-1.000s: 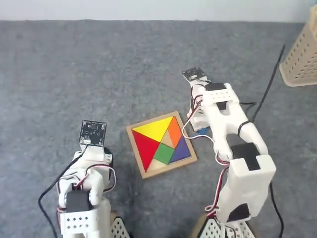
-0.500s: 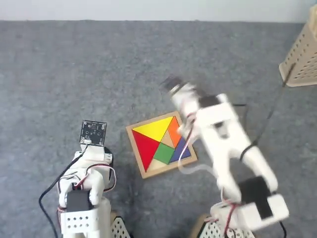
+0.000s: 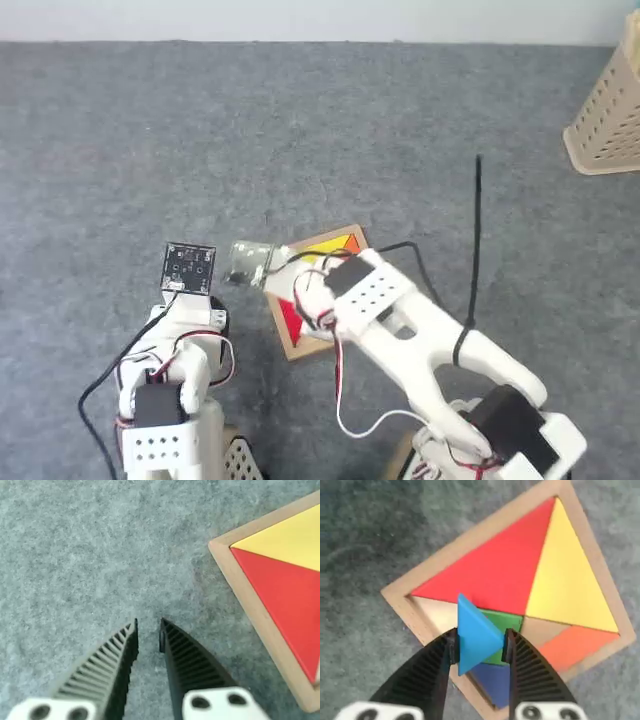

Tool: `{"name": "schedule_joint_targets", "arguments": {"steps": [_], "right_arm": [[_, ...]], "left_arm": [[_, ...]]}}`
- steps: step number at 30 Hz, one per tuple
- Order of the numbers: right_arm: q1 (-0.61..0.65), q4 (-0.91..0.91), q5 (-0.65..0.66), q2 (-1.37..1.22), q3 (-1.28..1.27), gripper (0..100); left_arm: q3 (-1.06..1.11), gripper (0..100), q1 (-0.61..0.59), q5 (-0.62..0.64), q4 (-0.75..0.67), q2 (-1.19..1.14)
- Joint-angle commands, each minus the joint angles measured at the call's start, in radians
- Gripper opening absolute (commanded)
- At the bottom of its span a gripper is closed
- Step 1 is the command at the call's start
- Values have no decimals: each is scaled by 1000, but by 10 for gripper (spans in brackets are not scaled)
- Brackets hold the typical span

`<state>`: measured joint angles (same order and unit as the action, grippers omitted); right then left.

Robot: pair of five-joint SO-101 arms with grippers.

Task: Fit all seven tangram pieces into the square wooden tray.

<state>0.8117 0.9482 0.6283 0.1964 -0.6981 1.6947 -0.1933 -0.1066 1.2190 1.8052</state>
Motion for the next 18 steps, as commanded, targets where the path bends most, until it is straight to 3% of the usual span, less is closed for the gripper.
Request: {"name": "schedule_joint_targets", "arguments": {"steps": [1,18], "right_arm": [[41,-39,18,59,6,72],[70,-4,94,-8,28,72]], "left_arm": [[-8,72,3,9,3,23],[-8,72,3,9,3,23]]}}
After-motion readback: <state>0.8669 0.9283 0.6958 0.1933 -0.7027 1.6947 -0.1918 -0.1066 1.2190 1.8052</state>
